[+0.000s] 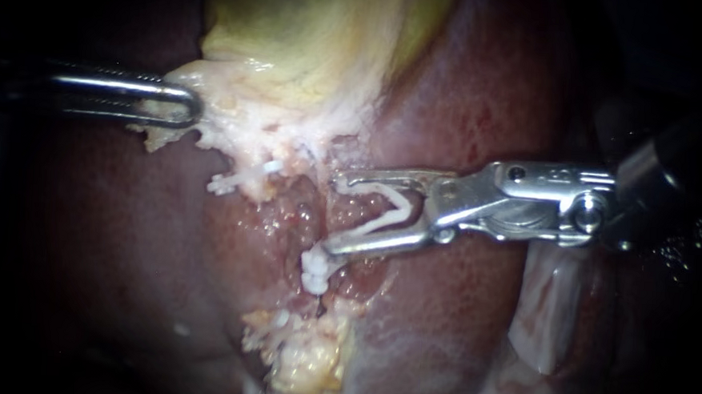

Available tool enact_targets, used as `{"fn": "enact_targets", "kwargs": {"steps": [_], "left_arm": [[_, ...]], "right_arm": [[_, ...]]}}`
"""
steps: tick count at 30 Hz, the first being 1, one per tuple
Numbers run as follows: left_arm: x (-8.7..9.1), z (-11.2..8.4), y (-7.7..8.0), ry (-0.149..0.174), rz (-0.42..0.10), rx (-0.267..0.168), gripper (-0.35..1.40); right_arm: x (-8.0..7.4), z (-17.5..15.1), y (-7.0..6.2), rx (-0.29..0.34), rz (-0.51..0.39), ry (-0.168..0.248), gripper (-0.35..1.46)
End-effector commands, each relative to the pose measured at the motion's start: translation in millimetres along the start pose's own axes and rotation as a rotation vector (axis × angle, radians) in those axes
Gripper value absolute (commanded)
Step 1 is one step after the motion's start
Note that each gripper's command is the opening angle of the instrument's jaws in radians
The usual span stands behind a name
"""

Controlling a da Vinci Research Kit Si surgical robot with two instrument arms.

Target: Clipping third clip right tube

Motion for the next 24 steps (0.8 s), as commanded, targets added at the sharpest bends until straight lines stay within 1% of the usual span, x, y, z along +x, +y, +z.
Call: {"fn": "enact_targets", "kwargs": {"steps": [1, 4, 6, 10, 12, 13, 16, 21, 24], "left_arm": [[0.0, 0.0, 0.0, 0.000, 0.000, 0.000, -0.35], [0.0, 0.1, 0.0, 0.000, 0.000, 0.000, -0.35], [0.0, 0.1, 0.0, 0.000, 0.001, 0.001, -0.35], [-0.2, 0.2, 0.0, 0.000, 0.001, 0.002, -0.35], [-0.2, 0.3, 0.0, 0.000, 0.001, 0.002, -0.35], [-0.2, 0.3, 0.0, 0.000, 0.001, 0.002, -0.35], [-0.2, 0.4, 0.1, 0.001, 0.001, 0.003, -0.35], [-0.2, 0.5, 0.1, 0.001, 0.002, 0.003, -0.35], [-0.2, 0.5, 0.1, 0.001, 0.002, 0.003, -0.35]], "right_arm": [[-0.4, 0.2, 0.4, 0.000, 0.007, -0.001, 0.48], [-1.1, 0.5, 1.2, -0.001, 0.034, 0.018, 0.48], [-1.3, 0.7, 1.7, 0.000, 0.052, 0.032, 0.48], [-1.5, 1.3, 2.5, 0.019, 0.105, 0.076, 0.48], [-1.5, 1.5, 2.6, 0.044, 0.127, 0.097, 0.48], [-1.5, 1.7, 2.7, 0.068, 0.143, 0.114, 0.47], [-1.2, 2.3, 2.9, 0.129, 0.159, 0.133, 0.46], [-0.9, 3.3, 3.0, 0.151, 0.196, 0.188, 0.46], [-0.6, 3.5, 2.9, 0.158, 0.210, 0.205, 0.46]]}}
